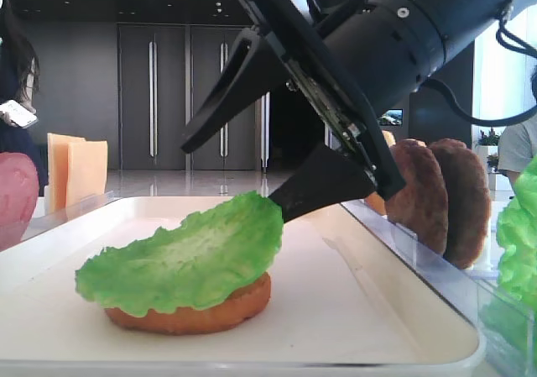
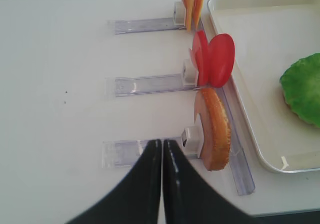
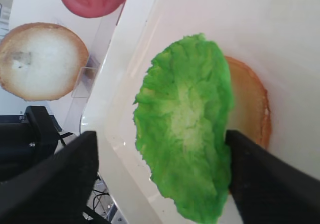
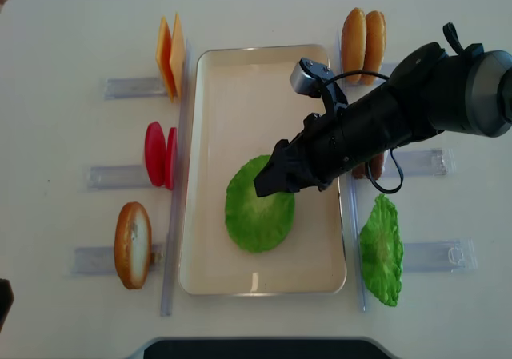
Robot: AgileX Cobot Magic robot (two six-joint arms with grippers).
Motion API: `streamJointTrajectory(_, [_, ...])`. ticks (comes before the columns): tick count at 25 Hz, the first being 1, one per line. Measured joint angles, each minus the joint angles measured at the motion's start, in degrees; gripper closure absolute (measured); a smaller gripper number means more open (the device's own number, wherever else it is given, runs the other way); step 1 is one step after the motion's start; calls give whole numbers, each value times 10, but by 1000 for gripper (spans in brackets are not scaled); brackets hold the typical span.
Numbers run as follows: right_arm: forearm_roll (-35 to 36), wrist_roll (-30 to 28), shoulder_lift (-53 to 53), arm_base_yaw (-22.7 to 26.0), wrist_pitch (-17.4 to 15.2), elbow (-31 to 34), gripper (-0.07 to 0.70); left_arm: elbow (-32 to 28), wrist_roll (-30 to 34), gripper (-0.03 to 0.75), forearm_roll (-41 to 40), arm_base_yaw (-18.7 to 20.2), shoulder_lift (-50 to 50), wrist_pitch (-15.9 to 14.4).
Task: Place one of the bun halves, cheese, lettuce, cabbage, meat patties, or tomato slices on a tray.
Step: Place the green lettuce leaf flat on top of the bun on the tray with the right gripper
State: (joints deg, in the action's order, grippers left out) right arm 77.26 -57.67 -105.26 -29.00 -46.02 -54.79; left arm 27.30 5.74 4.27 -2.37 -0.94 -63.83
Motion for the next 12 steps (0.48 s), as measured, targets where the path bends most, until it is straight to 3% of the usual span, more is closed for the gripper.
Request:
streamJointTrajectory(5, [-28,15,1,0,4,0,62,0,0,722,0,0,0,0])
streamJointTrajectory(12, [-139,92,51,-20,73,0,57,0,0,722,0,0,0,0])
